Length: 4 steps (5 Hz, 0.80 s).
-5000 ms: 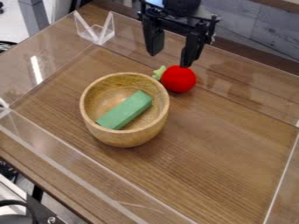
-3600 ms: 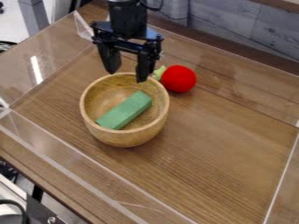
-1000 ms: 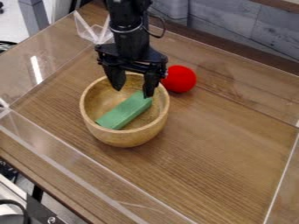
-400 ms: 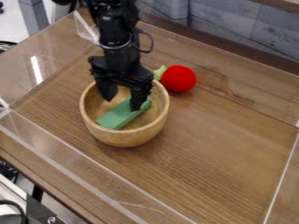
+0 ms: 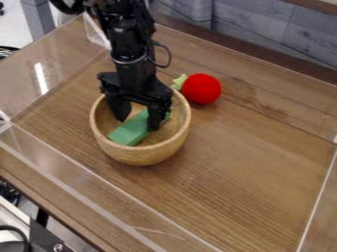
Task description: Remove the green stick from the brown bowl and put it on the table
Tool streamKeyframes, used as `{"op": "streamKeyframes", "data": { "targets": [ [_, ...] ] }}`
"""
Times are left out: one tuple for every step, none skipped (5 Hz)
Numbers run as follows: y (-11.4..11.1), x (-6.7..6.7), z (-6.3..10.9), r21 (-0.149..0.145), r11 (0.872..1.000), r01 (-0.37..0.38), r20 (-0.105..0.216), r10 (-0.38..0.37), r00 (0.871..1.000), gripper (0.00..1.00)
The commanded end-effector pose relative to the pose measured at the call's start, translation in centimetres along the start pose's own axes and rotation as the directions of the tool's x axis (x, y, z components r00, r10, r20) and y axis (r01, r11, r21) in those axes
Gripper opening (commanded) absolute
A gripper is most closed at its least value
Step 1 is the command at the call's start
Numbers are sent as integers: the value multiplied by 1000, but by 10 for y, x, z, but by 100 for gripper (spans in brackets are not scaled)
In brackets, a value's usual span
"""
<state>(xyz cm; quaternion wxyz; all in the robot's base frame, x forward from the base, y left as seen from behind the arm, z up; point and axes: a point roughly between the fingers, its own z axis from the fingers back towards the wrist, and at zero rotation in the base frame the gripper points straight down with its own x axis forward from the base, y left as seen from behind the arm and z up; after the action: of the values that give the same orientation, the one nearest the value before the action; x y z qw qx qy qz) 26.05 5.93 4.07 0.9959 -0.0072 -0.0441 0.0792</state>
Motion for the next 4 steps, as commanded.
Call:
{"op": "streamKeyframes", "data": {
  "targets": [
    [-2, 0, 1, 5, 998, -57, 19, 57, 998, 100],
    [-7, -5, -1, -5, 994, -105, 12, 105, 994, 100],
    [-10, -9, 0, -19, 989, -148, 8, 148, 989, 100],
    [-15, -18, -7, -42, 990, -133, 4, 133, 991, 100]
  ]
}}
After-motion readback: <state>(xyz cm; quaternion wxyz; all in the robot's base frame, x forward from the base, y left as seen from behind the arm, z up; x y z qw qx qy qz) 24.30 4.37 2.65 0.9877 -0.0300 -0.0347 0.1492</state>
